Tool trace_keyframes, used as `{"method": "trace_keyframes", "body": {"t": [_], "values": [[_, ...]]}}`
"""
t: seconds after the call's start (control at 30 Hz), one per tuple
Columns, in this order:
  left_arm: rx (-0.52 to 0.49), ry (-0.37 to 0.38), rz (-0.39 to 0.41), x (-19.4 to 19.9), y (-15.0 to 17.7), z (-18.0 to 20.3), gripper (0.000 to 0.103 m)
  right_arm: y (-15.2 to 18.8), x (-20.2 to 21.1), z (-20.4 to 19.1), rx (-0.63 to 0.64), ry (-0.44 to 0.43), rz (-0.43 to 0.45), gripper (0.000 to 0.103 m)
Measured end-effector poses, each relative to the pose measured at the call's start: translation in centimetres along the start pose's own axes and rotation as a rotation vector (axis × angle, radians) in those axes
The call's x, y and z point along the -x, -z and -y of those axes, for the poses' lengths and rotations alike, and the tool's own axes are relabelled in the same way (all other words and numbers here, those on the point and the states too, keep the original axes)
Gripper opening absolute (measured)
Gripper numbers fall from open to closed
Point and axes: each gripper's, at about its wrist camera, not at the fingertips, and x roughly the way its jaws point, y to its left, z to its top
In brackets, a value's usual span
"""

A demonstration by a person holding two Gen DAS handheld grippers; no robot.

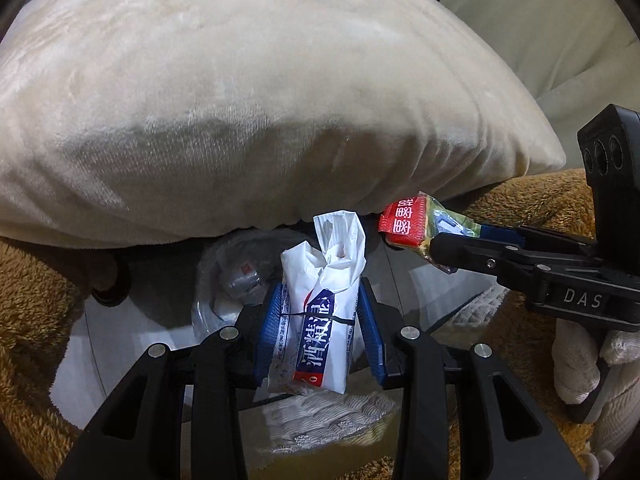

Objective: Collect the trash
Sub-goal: 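Carry the white packet and green wrapper down over the floor bin, then open both tools to drop the white packet and green wrapper into the bin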

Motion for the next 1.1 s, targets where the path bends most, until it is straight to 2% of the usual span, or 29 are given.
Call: {"method": "trace_keyframes", "body": {"t": [0.37, 0.53, 0.7, 0.73, 0.77, 1.1], "values": [[0.082, -0.035, -0.153, -3.4, 0.4, -1.5, 0.036, -0.5, -3.7, 1.6, -0.131, -0.005, -0.153, 0.044], [0.105, -0.034, -0.198, -4.1, 0.9, -2.0, 0.037, -0.6, -4.5, 1.9, -0.153, 0.007, -0.172, 0.044], [0.103, -0.042, -0.225, -4.8, 0.9, -2.1, 0.039, -0.6, -4.8, 1.8, -0.160, 0.001, -0.178, 0.046], [0.100, -0.051, -0.230, -4.9, 0.9, -2.0, 0.049, -0.6, -4.8, 1.9, -0.163, 0.004, -0.177, 0.047], [0.097, -0.056, -0.233, -4.9, 1.0, -1.9, 0.061, -0.6, -4.8, 2.0, -0.172, 0.002, -0.177, 0.054], [0.103, -0.058, -0.187, -3.8, 0.7, -2.1, 0.062, -0.6, -4.2, 2.5, -0.187, -0.003, -0.158, 0.056]]}}
